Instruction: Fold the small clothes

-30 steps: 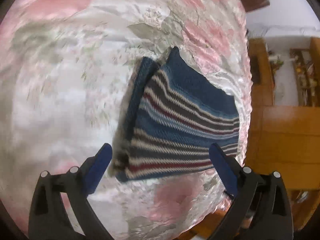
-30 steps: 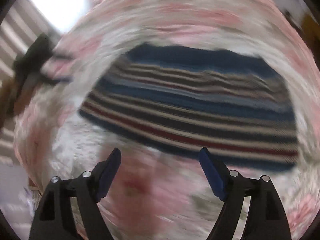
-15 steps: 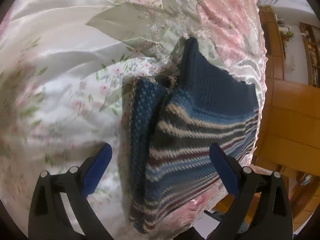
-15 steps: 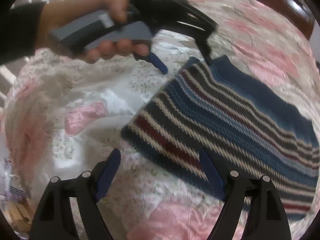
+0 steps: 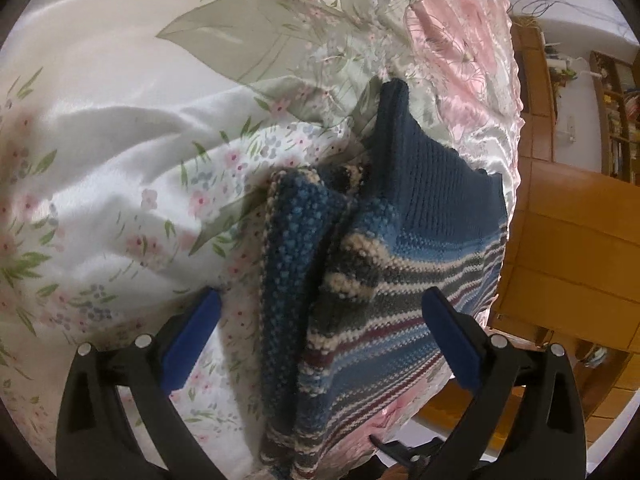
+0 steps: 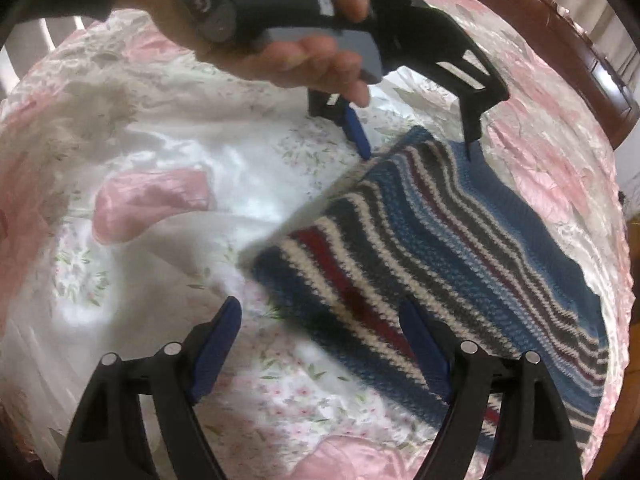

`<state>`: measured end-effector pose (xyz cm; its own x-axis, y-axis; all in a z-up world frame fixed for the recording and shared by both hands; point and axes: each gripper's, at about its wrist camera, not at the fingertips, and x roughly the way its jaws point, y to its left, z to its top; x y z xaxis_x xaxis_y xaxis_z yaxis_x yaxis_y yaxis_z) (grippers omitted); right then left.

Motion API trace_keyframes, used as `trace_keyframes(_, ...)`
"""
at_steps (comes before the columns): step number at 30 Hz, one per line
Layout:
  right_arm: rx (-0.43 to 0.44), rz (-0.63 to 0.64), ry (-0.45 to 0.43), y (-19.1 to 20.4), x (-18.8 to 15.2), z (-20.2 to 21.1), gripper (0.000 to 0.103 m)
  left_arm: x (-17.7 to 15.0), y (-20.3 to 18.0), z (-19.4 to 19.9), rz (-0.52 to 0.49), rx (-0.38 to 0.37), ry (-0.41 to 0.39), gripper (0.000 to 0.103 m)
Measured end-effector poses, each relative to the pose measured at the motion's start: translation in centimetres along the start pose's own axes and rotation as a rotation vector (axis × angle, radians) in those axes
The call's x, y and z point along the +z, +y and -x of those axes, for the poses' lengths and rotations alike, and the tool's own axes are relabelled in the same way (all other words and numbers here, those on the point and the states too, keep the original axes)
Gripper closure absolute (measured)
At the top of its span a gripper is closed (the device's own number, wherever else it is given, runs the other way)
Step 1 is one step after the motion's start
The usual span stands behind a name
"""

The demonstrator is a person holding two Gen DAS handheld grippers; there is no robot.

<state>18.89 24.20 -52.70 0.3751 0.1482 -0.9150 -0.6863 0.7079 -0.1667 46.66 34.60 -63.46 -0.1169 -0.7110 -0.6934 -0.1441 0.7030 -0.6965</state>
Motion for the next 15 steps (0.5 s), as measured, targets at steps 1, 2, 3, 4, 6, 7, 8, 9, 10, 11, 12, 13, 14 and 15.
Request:
trace_keyframes(1,-0.007,0.009,0.000,0.2,0.0,0.0,0.021,0.1,-0.1,-0.1,0.000,0.002,0.001,0.003)
trace_keyframes(2,-0.018,0.022,-0.003,0.4,0.1,0.0,0.021,0.1,-0.2,-0.2,-0.001,-0.003,0.004,0.003)
trace_keyframes(3,-0.029,0.026,-0.003,0.5,0.1,-0.1,0.021,0.1,-0.4,-0.3,-0.006,-0.019,0.012,0.003)
trace_keyframes(4,-0.040,0.029,-0.003,0.5,0.1,-0.2,0.021,0.0,-0.7,-0.4,-0.010,-0.027,0.018,0.003)
trace_keyframes(6,-0.038,0.017,0.002,0.2,0.0,-0.3,0.021,-0.1,-1.2,-0.7,-0.030,-0.027,0.020,0.003)
trace_keyframes(7,-0.036,0.009,0.004,0.1,0.0,-0.4,0.021,-0.2,-1.2,-0.9,-0.031,-0.021,0.017,0.003)
trace_keyframes(8,-0.043,0.007,0.004,0.1,-0.2,-0.5,0.021,-0.2,-0.9,-1.1,-0.023,-0.020,0.013,0.003)
trace_keyframes(9,-0.054,0.013,0.004,0.2,-0.3,-0.6,0.021,-0.1,-0.7,-1.2,-0.017,-0.021,0.011,0.003)
trace_keyframes(10,-0.070,0.024,0.002,0.3,-0.3,-0.8,0.021,-0.1,-0.7,-1.3,-0.011,-0.025,0.009,0.003)
trace_keyframes(11,-0.084,0.032,0.002,0.3,-0.4,-1.0,0.022,0.0,-0.7,-1.3,-0.006,-0.032,0.007,0.003)
trace_keyframes(12,-0.093,0.031,0.003,0.3,-0.4,-1.2,0.022,0.1,-0.8,-1.2,-0.007,-0.042,0.003,0.003)
trace_keyframes(13,-0.104,0.028,0.001,0.2,-0.4,-1.4,0.022,0.1,-0.8,-1.2,-0.010,-0.054,-0.001,0.003)
trace_keyframes(14,-0.109,0.028,0.001,0.2,-0.3,-1.6,0.022,0.1,-0.9,-1.3,-0.012,-0.060,-0.002,0.003)
trace_keyframes(15,-0.115,0.031,0.002,0.3,-0.3,-1.9,0.023,0.1,-1.0,-1.4,-0.015,-0.063,-0.006,0.004)
